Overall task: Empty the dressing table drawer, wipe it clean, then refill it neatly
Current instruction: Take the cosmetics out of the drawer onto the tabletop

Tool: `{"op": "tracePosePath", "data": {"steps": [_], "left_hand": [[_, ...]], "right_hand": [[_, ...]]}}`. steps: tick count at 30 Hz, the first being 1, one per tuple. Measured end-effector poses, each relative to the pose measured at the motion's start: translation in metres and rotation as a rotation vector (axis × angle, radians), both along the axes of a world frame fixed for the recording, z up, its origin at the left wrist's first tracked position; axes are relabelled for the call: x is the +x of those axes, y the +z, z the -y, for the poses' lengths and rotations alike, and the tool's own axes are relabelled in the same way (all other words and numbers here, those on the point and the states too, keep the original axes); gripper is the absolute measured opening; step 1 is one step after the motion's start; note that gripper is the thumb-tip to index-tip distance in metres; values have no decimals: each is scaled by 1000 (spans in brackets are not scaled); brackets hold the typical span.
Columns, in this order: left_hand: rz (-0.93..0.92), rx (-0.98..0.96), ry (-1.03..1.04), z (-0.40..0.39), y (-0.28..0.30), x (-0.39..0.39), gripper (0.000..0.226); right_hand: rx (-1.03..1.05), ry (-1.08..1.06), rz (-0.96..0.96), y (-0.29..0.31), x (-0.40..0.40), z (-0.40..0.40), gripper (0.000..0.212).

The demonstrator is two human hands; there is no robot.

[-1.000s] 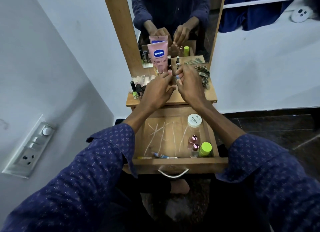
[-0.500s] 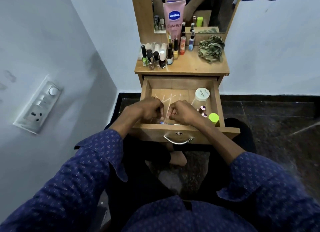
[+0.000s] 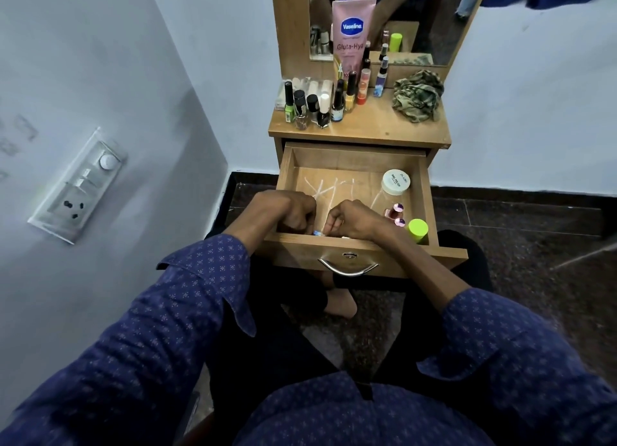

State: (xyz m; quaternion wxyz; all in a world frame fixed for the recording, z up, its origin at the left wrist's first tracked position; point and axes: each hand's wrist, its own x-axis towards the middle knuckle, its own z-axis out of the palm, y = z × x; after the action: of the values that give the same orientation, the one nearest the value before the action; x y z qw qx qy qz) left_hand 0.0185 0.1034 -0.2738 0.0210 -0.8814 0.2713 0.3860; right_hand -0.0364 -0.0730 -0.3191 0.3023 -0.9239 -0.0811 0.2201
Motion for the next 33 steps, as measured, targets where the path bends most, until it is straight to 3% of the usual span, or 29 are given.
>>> {"op": "tracePosePath", "data": {"steps": [14,19,25,33], "left_hand": [[-62,81,50,1,7,2,30],[-93,83,71,3,11,2,28],[-85,-175,187,0,12,11,30],[194,-487,173,-4,23,18,27]], "right_hand": [[23,-51,13,-2,-1,0,15],[26,-141,75,-3,-2,2,6],[73,-265,241,1,-4,3,6],[196,-426,433,14,-8,3,11]]}}
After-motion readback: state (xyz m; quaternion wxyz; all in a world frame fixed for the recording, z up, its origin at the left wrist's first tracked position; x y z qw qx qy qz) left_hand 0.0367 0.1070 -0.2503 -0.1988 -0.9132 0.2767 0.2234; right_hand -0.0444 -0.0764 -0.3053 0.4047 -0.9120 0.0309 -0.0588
